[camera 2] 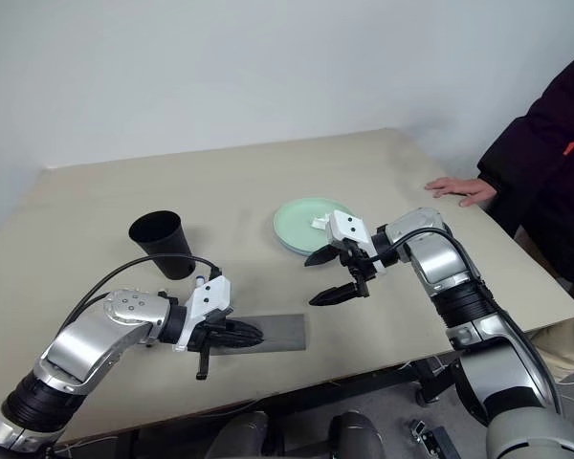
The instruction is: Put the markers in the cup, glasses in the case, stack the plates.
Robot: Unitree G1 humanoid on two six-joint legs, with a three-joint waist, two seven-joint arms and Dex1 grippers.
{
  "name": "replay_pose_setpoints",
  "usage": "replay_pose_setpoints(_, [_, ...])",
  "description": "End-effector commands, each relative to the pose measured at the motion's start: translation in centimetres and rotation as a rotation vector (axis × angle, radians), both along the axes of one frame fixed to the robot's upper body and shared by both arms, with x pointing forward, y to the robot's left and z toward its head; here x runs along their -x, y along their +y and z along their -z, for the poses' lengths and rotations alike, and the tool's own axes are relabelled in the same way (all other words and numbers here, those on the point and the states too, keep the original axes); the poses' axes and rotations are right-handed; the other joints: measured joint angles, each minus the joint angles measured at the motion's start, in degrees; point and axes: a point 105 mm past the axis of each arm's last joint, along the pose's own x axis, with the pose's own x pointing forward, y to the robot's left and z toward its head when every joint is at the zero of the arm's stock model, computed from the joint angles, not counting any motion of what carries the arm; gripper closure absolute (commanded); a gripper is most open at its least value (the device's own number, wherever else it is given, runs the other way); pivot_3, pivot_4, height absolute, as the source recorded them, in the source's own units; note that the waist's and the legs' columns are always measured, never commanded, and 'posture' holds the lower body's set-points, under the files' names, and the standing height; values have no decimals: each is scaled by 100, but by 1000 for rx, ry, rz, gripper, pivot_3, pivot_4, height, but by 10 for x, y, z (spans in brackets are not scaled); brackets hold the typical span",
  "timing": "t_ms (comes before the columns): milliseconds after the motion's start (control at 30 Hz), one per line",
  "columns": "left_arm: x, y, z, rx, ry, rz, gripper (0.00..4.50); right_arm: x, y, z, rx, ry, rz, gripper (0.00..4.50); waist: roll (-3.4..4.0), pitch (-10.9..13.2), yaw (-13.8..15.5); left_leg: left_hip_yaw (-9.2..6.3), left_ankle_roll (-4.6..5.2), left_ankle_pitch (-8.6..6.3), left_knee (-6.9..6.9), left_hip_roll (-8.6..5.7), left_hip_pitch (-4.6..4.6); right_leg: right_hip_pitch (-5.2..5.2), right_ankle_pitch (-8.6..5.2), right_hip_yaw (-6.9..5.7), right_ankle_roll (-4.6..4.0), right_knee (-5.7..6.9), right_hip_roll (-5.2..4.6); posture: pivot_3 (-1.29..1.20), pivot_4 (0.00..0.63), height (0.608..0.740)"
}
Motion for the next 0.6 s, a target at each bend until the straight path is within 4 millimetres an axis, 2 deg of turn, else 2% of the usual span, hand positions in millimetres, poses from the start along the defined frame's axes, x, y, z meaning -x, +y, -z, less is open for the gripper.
replay_pose_setpoints(33, [19,10,34,-72,182,-19,4480,0,1,-13,-19,-44,-15,0,2,-1,0,0,0,0,-1,0,1,0,0,0,0,0,0,0,0,700])
replay_pose_setpoints(567, [16,8,19,-19,180,-13,4480,-2,2,-14,-19,-49,-14,0,2,-1,-2,5,-4,-2,-15,0,-3,0,-1,2,0,-9,4,0,0,700])
replay_pose_setpoints(600, [16,7,19,-18,178,-13,4009,-3,2,-14,-20,-49,-14,0,2,-1,-4,5,-4,-2,-15,0,-3,0,-1,2,0,-9,4,0,0,700])
